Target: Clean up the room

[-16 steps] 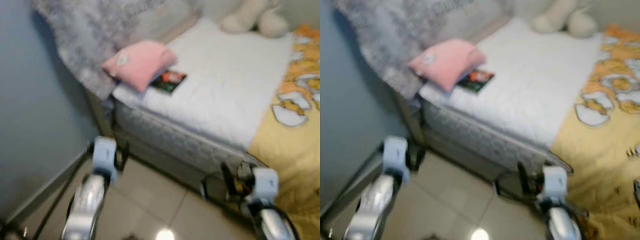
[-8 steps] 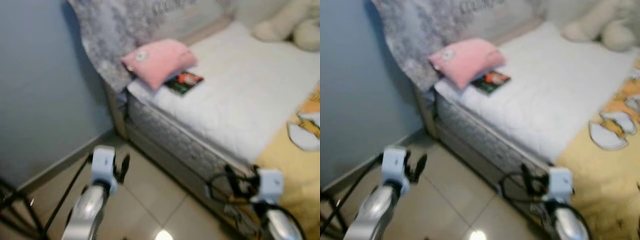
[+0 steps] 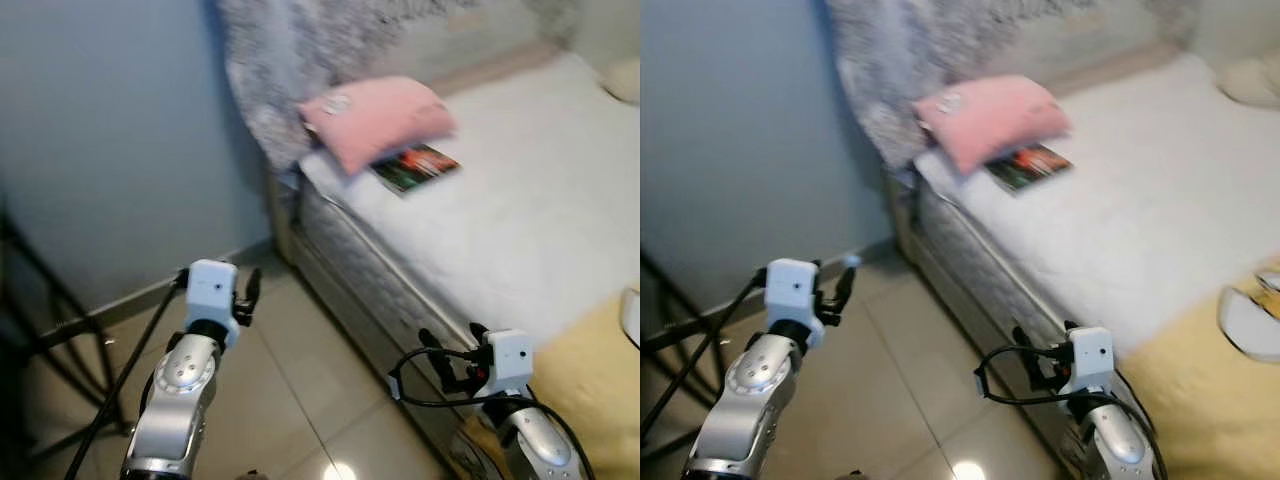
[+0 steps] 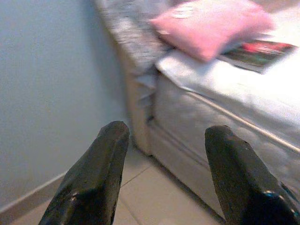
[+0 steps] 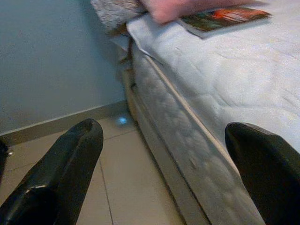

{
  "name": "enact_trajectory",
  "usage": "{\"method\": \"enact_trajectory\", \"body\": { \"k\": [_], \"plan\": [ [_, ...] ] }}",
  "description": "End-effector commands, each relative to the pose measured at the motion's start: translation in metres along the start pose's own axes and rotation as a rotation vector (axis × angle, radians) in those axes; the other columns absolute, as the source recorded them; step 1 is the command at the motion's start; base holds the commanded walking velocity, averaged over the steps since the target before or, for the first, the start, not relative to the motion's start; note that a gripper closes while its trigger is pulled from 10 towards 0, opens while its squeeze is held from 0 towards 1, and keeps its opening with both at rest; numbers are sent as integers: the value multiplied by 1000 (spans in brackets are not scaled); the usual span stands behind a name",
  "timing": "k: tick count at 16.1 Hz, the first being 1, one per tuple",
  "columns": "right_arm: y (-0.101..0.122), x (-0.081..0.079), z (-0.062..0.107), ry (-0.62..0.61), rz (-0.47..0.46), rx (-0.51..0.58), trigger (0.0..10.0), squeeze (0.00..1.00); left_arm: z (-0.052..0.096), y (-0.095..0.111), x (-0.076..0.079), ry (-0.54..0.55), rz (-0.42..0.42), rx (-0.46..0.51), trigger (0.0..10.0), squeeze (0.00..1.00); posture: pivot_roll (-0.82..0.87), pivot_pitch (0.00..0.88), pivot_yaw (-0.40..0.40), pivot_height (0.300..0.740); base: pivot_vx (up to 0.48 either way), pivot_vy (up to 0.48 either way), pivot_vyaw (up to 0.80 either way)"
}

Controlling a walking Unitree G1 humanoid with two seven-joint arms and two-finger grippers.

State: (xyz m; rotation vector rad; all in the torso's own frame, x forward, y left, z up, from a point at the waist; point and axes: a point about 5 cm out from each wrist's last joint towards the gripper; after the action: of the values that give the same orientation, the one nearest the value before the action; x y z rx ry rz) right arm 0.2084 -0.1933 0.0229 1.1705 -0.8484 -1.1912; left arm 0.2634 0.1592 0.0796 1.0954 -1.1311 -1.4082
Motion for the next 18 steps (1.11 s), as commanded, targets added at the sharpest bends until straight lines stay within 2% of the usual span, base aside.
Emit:
{"method": "enact_trajectory", "body": {
  "k": [1,4,7,12,15,18],
  "plan": [
    [2,-3,-6,17,6,8,10000,0,1,1,-9,56,21,-6,10000,0,46,0,13,740,469,0,519],
    [1,-3,-8,24,8,4,10000,0,-1,-4,-9,116,58,-42,10000,0,41,0,19,740,465,0,510],
    [-1,-2,-8,11,-2,0,10000,0,-7,2,-6,105,43,-36,10000,0,36,0,29,740,465,0,508],
    [-1,-2,-7,14,6,-2,10000,0,-6,4,0,94,44,-32,10000,0,34,0,33,740,472,0,506],
    [5,-9,-6,30,8,9,10000,0,-7,7,0,104,50,-22,10000,0,44,0,26,740,475,0,504],
    [11,-14,-8,60,4,12,10000,0,-5,7,1,95,19,-20,10000,0,58,0,16,740,474,0,506]
  ]
}}
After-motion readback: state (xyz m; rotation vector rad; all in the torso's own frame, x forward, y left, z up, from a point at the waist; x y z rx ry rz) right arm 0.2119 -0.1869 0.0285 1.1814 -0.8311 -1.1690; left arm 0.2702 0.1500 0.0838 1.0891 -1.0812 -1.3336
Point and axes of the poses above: a point about 5 cm out from each wrist's last joint towards the gripper, its own z axis pointing back from the gripper into the wrist, its own y axis along the axis of the wrist's last joint, x = y × z
